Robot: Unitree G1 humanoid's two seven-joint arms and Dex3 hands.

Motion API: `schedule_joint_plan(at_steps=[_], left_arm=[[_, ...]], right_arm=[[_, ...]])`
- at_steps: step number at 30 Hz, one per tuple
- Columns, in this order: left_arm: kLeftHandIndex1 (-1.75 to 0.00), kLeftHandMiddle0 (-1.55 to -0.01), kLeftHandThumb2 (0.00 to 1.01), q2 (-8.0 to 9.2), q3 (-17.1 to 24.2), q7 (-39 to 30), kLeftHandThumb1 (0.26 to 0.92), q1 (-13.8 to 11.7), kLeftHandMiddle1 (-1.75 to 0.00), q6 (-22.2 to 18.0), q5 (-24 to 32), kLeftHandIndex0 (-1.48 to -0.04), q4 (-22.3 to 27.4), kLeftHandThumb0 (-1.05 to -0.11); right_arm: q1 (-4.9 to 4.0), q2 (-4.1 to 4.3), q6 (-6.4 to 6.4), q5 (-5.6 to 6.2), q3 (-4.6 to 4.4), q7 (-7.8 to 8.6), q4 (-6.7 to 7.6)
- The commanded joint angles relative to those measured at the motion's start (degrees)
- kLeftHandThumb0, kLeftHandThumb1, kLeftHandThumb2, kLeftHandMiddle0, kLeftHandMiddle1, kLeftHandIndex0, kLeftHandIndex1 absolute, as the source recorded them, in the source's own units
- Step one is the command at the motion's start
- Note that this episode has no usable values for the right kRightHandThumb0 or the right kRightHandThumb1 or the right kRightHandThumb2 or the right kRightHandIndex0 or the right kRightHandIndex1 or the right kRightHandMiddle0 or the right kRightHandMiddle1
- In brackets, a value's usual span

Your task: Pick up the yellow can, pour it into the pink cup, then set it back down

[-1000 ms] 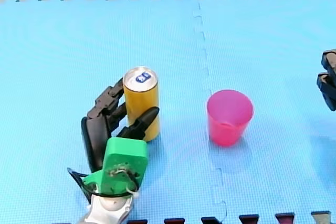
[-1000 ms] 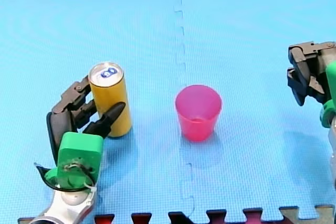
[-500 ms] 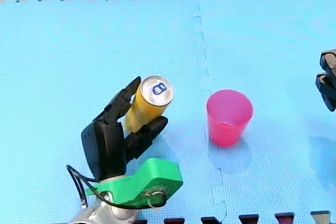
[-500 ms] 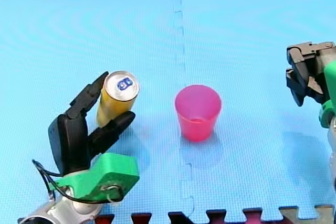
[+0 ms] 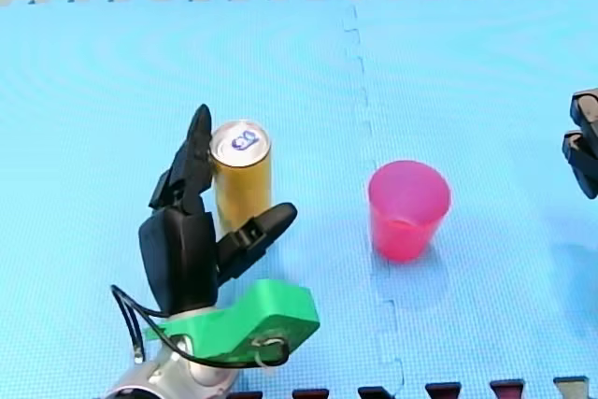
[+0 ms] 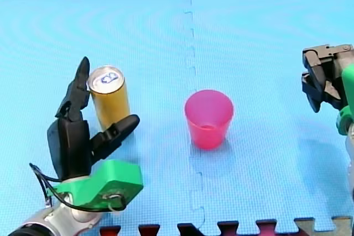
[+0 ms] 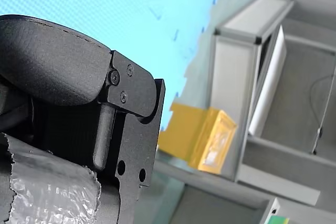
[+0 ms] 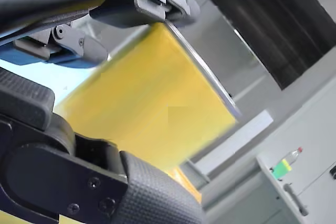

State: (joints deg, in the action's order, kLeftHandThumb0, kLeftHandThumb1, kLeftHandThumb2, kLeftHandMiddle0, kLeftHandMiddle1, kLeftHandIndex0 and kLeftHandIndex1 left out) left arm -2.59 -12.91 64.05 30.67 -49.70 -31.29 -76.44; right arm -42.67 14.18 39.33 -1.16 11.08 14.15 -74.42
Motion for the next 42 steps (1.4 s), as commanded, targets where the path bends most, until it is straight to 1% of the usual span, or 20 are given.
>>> schedule_joint_plan(at_steps=[1, 5, 7, 9, 14, 21, 26, 31, 35, 42], left_arm=[[0.0, -0.35, 0.01, -0.27, 1.3, -1.5, 0.92, -0.1, 0.0, -1.3, 1.7, -0.16, 0.0, -1.048], [0.0, -0.34, 0.07, -0.63, 2.1, -3.1, 0.921, -0.1, 0.0, -1.7, 3.2, -0.16, 0.0, -1.048], [0.0, -0.34, 0.15, -0.87, 2.7, -4.0, 0.921, 0.0, 0.0, -1.7, 4.0, -0.16, 0.0, -1.048], [0.0, -0.34, 0.19, -1.09, 3.3, -5.1, 0.921, 0.0, 0.0, -1.9, 4.8, -0.16, 0.0, -1.048], [0.0, -0.34, 0.21, -1.57, 4.0, -6.5, 0.921, 0.0, 0.0, -1.8, 5.7, -0.16, 0.1, -1.048], [0.0, -0.35, 0.22, -2.06, 4.7, -7.4, 0.921, 0.0, 0.0, -1.5, 6.2, -0.17, 0.1, -1.048], [0.0, -0.35, 0.23, -2.02, 4.8, -6.8, 0.921, 0.0, 0.0, -1.4, 6.0, -0.17, 0.2, -1.048], [0.0, -0.34, 0.23, -1.34, 5.5, -6.7, 0.921, -0.1, 0.0, -1.5, 6.3, -0.17, 0.3, -1.048], [0.0, -0.33, 0.17, -0.55, 6.1, -7.7, 0.921, -0.5, 0.0, -2.5, 6.9, -0.17, 0.4, -1.048], [0.0, -0.33, 0.15, 0.53, 6.9, -9.4, 0.921, -1.8, 0.0, -4.5, 7.5, -0.17, 0.6, -1.048]], right_arm=[[-0.15, 0.44, -0.2, 0.05, 0.04, -0.08, -0.06], [-0.24, 0.45, -0.26, -0.04, 0.0, -0.17, -0.08], [-0.34, 0.5, -0.36, -0.14, -0.06, -0.21, -0.1], [-0.41, 0.54, -0.43, -0.25, -0.16, -0.27, -0.1], [-0.6, 0.61, -0.68, -0.25, -0.17, -0.26, -0.13], [-0.64, 0.53, -0.85, -0.12, 0.0, -0.39, -0.18], [-0.69, 0.51, -1.02, -0.53, -0.29, -1.07, -0.24], [-0.53, 0.38, -0.93, -0.81, -0.55, -1.5, -0.27], [-0.35, 0.26, -0.73, -0.92, -0.66, -1.69, -0.31], [0.02, -0.07, -0.3, -1.15, -0.75, -1.99, -0.32]])
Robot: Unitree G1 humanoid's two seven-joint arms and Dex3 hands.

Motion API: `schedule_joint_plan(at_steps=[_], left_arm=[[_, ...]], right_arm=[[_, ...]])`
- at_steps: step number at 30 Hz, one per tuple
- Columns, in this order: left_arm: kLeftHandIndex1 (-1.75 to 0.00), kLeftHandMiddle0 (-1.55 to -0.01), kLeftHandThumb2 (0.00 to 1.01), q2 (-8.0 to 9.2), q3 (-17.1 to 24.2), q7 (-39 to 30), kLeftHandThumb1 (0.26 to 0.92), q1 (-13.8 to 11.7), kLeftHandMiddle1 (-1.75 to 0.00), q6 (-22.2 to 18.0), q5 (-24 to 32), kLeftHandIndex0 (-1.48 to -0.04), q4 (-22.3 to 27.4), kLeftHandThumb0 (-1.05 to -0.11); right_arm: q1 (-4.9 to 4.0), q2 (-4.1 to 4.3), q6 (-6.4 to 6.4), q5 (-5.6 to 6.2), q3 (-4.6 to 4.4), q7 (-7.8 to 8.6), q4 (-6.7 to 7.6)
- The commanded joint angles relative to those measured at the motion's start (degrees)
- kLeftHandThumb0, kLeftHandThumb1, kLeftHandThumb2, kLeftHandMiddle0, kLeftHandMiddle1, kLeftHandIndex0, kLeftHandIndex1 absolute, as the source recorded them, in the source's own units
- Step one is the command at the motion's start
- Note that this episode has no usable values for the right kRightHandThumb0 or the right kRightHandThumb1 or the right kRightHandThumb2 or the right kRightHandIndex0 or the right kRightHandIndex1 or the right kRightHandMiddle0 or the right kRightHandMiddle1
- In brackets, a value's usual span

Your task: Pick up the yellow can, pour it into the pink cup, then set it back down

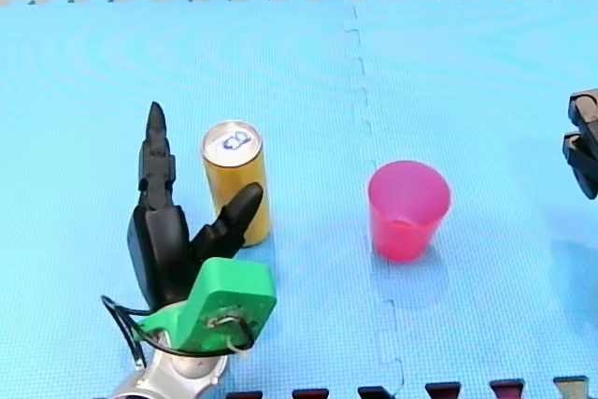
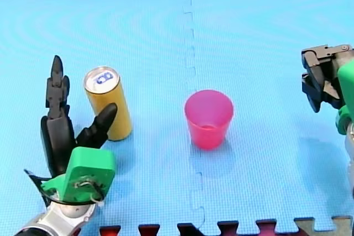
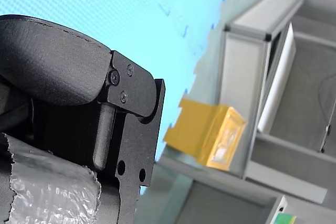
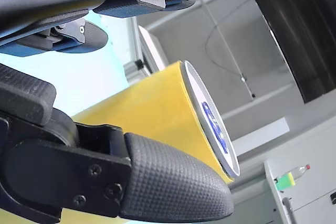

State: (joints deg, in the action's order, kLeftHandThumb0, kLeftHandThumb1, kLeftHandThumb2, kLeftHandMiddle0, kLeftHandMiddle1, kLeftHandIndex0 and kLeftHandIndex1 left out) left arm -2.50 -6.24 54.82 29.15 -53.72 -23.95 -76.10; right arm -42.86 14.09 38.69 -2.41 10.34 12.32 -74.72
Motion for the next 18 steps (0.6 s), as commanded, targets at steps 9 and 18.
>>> schedule_joint_plan(at_steps=[9, 18], left_arm=[[0.0, -0.31, 0.06, 1.9, 0.8, -2.8, 0.921, -2.7, 0.0, -3.2, 0.7, -0.15, 0.7, -1.048], [0.0, -0.31, 0.04, 2.28, 0.7, -4.5, 0.917, -5.3, 0.0, -5.3, 0.6, -0.15, 1.1, -1.048]], right_arm=[[0.27, -0.61, 0.39, -0.33, -0.29, -1.13, -0.1], [-0.02, -1.16, 0.12, -0.11, -0.05, -1.43, -0.24]])
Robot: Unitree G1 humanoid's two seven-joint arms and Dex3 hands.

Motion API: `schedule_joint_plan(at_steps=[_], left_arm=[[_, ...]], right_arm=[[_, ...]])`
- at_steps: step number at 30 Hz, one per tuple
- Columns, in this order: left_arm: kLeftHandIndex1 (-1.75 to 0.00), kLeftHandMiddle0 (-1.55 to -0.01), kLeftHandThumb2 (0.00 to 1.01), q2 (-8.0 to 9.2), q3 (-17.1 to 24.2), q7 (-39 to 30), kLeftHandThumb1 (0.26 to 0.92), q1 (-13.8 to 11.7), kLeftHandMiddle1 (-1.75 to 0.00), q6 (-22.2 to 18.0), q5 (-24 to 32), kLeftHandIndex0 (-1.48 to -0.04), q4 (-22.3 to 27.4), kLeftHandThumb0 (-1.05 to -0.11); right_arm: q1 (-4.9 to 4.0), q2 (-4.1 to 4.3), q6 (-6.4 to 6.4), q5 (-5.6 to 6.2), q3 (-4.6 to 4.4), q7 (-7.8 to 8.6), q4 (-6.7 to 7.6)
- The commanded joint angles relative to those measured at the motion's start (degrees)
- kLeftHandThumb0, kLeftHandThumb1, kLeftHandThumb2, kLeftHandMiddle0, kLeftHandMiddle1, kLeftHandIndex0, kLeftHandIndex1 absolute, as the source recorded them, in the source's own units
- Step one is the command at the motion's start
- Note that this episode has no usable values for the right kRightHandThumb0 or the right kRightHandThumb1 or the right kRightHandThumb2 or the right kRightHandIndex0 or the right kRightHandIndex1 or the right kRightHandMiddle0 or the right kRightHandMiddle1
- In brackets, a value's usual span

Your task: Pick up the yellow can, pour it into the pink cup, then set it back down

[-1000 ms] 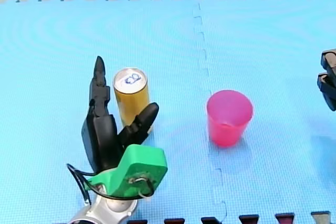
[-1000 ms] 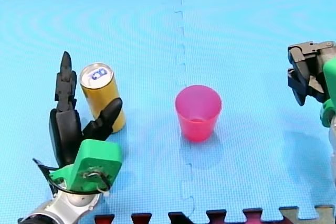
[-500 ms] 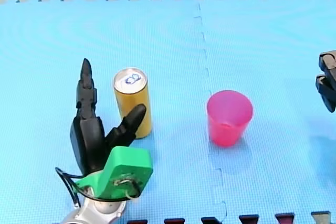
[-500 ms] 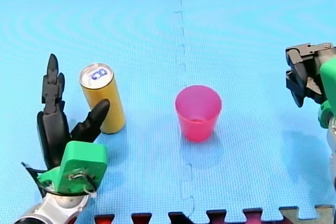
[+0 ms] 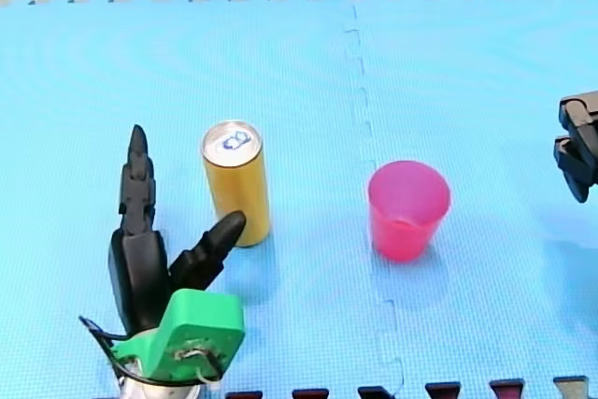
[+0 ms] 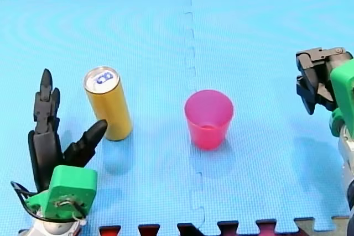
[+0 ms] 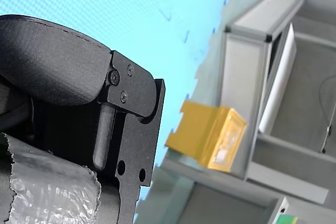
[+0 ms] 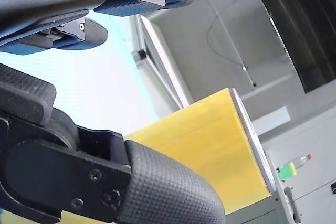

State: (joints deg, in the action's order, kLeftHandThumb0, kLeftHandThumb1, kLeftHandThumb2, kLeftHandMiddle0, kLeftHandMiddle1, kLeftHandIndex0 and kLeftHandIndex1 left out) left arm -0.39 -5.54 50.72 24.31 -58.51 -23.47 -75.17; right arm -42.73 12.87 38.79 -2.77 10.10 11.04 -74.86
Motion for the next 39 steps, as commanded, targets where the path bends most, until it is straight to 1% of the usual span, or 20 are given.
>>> schedule_joint_plan(at_steps=[1, 5, 9, 13, 19, 30, 35, 39], left_arm=[[0.0, -0.31, 0.03, 0.13, 0.1, -1.0, 0.909, -0.6, 0.0, -0.7, 0.4, -0.15, 0.1, -1.048], [0.0, -0.3, 0.02, -0.14, 1.2, -5.3, 0.897, -1.2, 0.0, -1.8, 2.3, -0.15, 0.2, -1.048], [0.0, -0.3, 0.02, -0.48, 2.4, -9.4, 0.896, -1.7, 0.0, -2.6, 4.5, -0.16, 0.5, -1.048], [-0.01, -0.3, 0.01, -0.41, 3.3, -11.7, 0.899, -1.9, 0.0, -3.0, 5.6, -0.17, 0.9, -1.048], [-0.01, -0.31, 0.01, 0.02, 3.3, -12.4, 0.907, -1.9, 0.0, -2.1, 5.4, -0.17, 1.2, -1.048], [-0.01, -0.31, 0.02, 0.23, 3.6, -13.7, 0.921, -1.4, 0.0, -0.8, 5.7, -0.18, 1.2, -1.048], [-0.01, -0.31, 0.02, 0.25, 3.6, -13.7, 0.921, -1.3, 0.0, -0.6, 5.6, -0.18, 1.2, -1.048], [0.0, -0.32, 0.02, 0.19, 3.6, -13.9, 0.92, -1.2, -0.01, -0.6, 5.6, -0.17, 1.2, -1.048]], right_arm=[[-0.19, 0.02, -0.01, 0.27, 0.22, -0.19, -0.12], [-0.34, -0.14, -0.17, 0.29, 0.35, -0.21, -0.23], [-0.44, -0.21, -0.44, 0.57, 0.64, 0.35, -0.31], [-0.59, -0.25, -0.75, 0.93, 1.01, 1.05, -0.38], [-0.77, -0.37, -1.07, 0.89, 1.15, 1.2, -0.49], [-1.07, -0.55, -1.4, 0.55, 1.1, 0.59, -0.71], [-1.25, -0.68, -1.58, 0.67, 1.4, 0.25, -0.86], [-1.26, -0.64, -1.61, 0.73, 1.58, 0.46, -0.9]])
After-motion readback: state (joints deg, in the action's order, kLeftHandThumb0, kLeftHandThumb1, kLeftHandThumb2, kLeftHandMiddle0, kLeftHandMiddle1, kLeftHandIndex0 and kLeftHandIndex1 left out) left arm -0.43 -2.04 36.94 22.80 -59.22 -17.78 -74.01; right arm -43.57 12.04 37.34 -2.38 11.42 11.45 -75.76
